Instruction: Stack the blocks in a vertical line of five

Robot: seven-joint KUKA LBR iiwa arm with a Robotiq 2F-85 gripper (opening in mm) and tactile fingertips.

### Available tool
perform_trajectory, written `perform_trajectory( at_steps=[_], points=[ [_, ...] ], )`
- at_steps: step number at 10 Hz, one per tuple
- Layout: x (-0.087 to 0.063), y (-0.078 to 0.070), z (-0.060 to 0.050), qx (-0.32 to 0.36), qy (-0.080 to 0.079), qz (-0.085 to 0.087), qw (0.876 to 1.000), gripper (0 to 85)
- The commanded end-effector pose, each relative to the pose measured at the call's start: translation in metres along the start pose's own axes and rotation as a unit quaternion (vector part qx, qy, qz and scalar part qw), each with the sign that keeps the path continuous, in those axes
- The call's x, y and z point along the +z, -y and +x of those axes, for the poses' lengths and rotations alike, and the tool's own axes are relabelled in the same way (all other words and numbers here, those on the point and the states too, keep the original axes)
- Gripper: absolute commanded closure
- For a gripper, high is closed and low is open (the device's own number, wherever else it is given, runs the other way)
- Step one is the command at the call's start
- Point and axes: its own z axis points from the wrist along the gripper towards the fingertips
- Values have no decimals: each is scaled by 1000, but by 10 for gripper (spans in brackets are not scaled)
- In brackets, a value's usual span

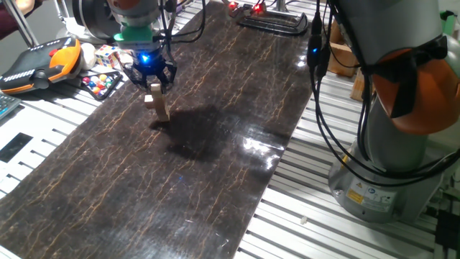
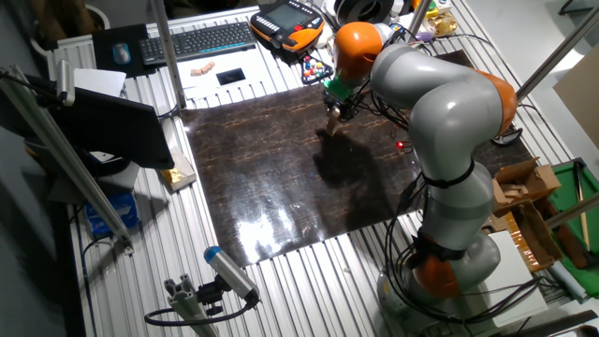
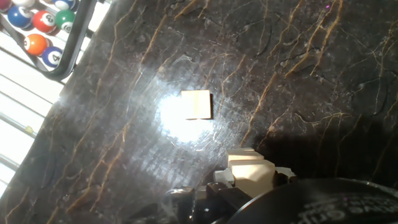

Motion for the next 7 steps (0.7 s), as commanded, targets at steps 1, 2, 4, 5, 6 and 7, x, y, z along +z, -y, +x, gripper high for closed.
perform_trajectory(
  at_steps=[1, 2, 4, 5, 6, 7],
  points=[
    [0, 0, 0, 1, 0, 1, 1000, 843],
    [1, 0, 0, 2, 0, 1, 1000, 843],
    [3, -1, -1, 3, 0, 2, 1000, 843],
    [3, -1, -1, 3, 0, 3, 1000, 843],
    [3, -1, -1, 4, 1, 4, 1000, 843],
    [4, -1, -1, 7, 1, 4, 1000, 843]
  ],
)
